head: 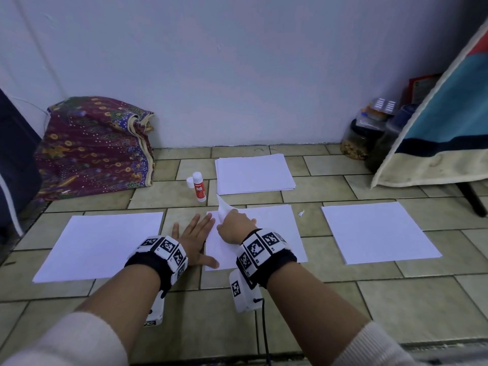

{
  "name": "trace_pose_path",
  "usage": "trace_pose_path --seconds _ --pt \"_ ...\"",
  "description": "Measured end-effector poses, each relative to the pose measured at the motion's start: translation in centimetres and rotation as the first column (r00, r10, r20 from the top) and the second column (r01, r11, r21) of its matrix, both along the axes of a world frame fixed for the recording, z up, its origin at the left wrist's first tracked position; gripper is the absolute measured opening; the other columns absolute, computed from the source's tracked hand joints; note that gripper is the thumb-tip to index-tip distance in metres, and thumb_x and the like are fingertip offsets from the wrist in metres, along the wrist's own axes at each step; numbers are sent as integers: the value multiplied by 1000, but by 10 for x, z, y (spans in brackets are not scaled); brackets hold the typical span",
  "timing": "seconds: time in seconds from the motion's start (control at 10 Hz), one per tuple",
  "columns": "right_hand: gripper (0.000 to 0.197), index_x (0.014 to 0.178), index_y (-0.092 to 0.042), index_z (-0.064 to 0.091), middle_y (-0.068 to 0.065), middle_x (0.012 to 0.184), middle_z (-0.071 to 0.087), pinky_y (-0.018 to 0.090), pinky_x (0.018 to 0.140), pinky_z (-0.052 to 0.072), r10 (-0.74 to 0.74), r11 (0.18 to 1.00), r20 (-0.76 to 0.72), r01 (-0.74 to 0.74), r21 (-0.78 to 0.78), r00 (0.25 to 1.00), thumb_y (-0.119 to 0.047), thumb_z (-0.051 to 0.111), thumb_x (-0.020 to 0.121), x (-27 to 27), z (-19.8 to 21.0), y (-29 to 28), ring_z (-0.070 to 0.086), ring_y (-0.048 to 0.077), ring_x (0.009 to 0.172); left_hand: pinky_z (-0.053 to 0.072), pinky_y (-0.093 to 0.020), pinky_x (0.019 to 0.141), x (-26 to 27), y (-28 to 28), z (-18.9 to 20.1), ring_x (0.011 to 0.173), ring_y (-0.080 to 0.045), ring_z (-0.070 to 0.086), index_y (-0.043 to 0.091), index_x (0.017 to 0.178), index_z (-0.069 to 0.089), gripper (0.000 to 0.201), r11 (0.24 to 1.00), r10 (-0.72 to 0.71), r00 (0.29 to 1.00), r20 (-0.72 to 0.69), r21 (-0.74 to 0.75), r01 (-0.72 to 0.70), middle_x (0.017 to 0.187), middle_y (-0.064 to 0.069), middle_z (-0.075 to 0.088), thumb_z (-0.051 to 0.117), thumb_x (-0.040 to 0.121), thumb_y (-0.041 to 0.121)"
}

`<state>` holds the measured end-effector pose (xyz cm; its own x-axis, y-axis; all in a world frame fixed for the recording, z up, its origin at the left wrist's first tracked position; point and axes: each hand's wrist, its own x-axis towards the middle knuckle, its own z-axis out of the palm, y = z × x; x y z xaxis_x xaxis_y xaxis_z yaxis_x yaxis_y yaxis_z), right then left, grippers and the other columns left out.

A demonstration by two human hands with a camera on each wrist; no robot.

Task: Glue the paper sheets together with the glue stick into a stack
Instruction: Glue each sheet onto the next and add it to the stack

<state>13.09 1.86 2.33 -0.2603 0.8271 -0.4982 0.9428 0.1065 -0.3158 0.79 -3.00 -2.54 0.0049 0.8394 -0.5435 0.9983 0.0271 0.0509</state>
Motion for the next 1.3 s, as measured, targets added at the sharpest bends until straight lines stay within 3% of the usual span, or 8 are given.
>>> trace_pose_path --seconds 0.2,0.5,1.3 --pt "56 144 1 25 18 147 38 46 117 16 -7 1000 -29 7 0 1000 -35 35 101 1 3 1 31 30 139 -9 -57 113 0 0 1 144 -15 -26 20 150 -22 110 1000 1 1000 -1 -14 -1 155 7 -30 56 84 63" --pt "51 142 -1 29 14 146 38 46 117 14 43 999 21 -43 4 999 -27 40 99 1 3 -3 30 28 139 -9 -58 113 0 1 -1 144 -15 -26 19 150 -23 113 1000 3 1000 9 -7 -3 156 7 -30 57 83 63" --pt "58 146 0 21 15 150 33 47 117 11 15 1000 21 -15 -19 1000 -32 36 101 -1 6 -5 23 27 142 -7 -59 113 0 2 -1 144 -17 -26 17 148 -24 114 1000 2 1000 -2 -18 -2 155 6 -31 56 83 64"
